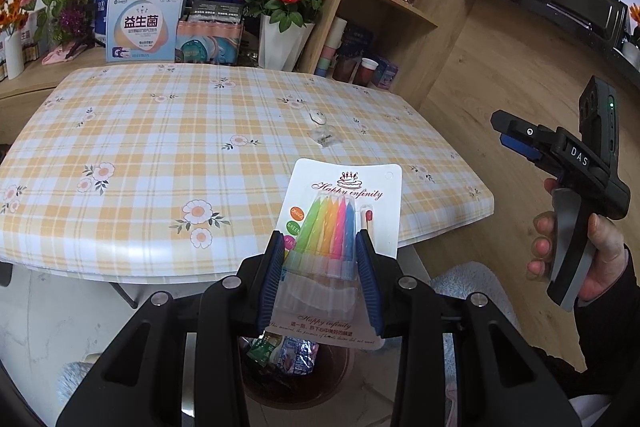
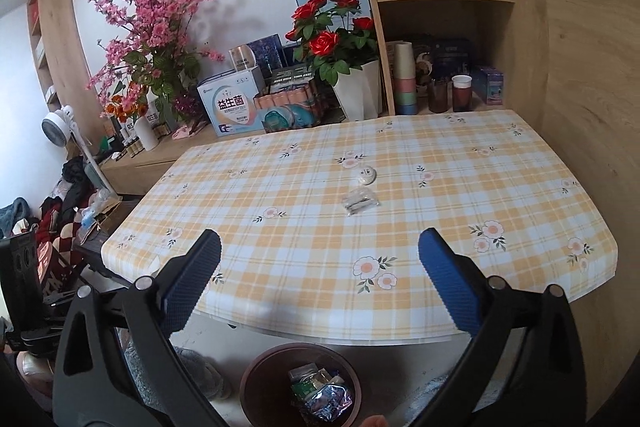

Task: Collect trash
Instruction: 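Open the right gripper over the bin while the left gripper releases the candle card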

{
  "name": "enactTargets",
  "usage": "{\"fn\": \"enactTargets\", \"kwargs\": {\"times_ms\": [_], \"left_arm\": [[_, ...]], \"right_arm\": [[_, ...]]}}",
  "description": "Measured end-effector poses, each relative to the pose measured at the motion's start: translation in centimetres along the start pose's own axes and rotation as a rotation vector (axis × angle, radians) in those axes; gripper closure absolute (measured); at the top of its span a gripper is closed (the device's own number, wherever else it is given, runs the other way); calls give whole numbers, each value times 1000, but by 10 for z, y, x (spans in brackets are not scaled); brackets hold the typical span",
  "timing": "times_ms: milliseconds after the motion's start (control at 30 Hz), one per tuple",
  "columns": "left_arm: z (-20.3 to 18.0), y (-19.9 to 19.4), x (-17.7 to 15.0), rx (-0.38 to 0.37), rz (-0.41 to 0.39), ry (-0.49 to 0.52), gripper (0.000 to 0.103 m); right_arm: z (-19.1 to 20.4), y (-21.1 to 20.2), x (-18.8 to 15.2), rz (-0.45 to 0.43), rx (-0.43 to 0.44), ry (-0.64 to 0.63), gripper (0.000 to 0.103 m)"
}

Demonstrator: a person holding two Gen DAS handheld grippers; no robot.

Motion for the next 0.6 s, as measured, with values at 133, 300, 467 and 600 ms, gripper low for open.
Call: {"fn": "enactTargets", "kwargs": {"times_ms": [133,300,467,600], "left_arm": [[-3,8,-6,-1,21,-2,67],[-9,19,-13,-37,53,-22,64],[1,17,-10,-21,19,-72,29],[19,11,-5,36,-24,-107,14]], "right_arm": [[-2,1,-7,3,-24,-24,5],[-3,8,-17,26,-37,-18,5],[-5,12,-23,39,-42,-23,5],[-7,13,-24,39,-28,-11,5]]}}
Point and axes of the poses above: each gripper's, at about its wrist camera, not at the fingertips, and y roughly the way its jaws point, z to its left, x to its top, the point moved 9 cm from there along y, roughly the way its jaws point, and after that the axes turned 1 degree about -y, right-handed, at the moved point
